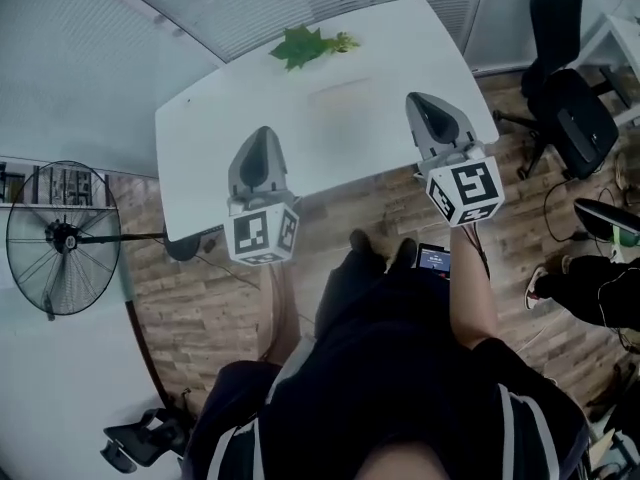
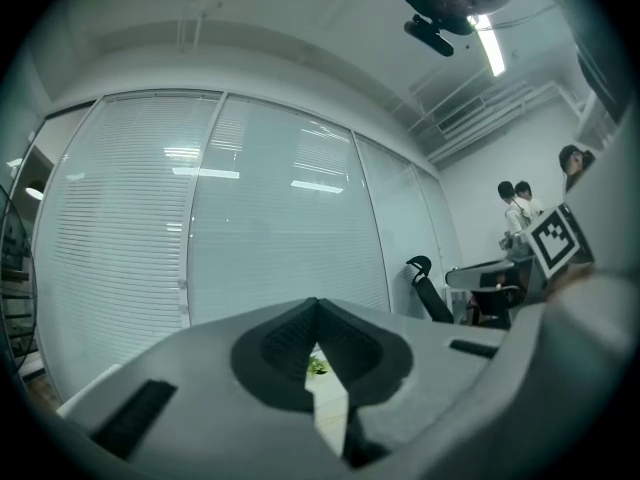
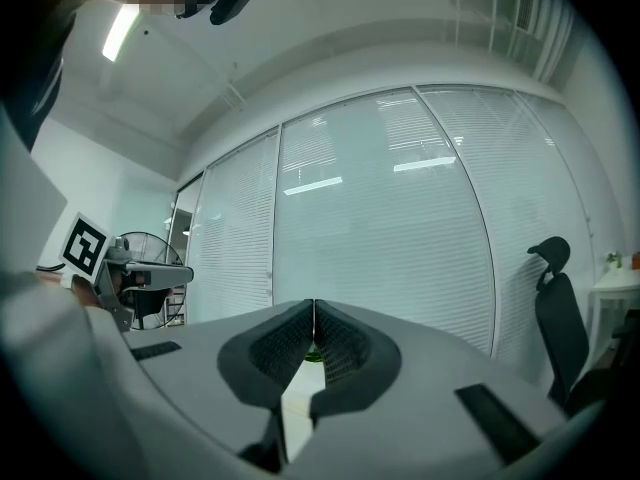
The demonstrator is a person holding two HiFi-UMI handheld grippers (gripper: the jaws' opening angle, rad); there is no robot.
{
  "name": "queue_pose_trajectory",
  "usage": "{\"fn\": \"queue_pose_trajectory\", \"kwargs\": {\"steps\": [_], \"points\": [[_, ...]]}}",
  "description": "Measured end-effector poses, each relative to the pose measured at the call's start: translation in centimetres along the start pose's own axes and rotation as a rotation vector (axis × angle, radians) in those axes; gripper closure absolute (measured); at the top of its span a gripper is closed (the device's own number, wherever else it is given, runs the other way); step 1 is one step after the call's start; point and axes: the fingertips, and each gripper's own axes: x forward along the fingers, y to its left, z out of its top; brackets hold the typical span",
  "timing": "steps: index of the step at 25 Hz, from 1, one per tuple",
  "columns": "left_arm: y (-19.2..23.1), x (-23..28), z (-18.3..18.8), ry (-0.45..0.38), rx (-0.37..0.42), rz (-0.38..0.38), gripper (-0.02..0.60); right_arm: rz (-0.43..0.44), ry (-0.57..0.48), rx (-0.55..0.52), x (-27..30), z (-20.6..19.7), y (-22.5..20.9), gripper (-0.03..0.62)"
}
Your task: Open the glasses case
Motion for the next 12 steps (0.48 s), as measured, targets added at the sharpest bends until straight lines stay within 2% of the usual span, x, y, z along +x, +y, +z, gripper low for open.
{"fn": "queue_pose_trajectory", "kwargs": {"steps": [5, 12], "points": [[1.6, 2.2, -1.7, 0.008, -0.044, -0.024, 0.581, -0.052, 0.024, -0.004, 2.6, -1.4, -1.0, 0.579], [6.3, 7.4, -1.9, -0.032, -0.036, -0.039, 0.581, -0.074, 0.042, -0.043, 9.7, -1.1, -1.2, 0.579]]}}
